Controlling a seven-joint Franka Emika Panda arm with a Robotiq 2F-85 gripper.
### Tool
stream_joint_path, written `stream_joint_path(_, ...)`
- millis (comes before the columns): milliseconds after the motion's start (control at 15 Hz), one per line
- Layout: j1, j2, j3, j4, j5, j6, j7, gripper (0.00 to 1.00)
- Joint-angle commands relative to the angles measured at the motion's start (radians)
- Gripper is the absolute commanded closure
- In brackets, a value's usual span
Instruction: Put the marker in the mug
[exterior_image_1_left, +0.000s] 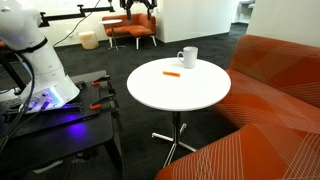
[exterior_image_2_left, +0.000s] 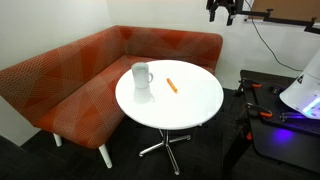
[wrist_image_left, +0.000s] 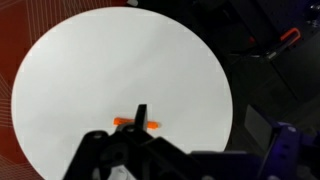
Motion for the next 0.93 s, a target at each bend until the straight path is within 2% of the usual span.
stream_joint_path(0,0.019,0.102,-0.014,0.073,0.058,-0.023,-0.198,0.00)
stream_joint_path(200,0.007,0.175,-0.005,0.115,0.081,-0.042,-0.358,0.00)
stream_joint_path(533,-0.019,0.299,0.016,0.188,0.076,-0.047,-0.542,0.00)
stream_joint_path(600,-0.029,0.241,0.031,0.125,0.064,-0.010,-0.478,0.00)
stream_joint_path(867,-0.037,0.297,0.038,0.161,0.063,-0.011,-0.514,0.00)
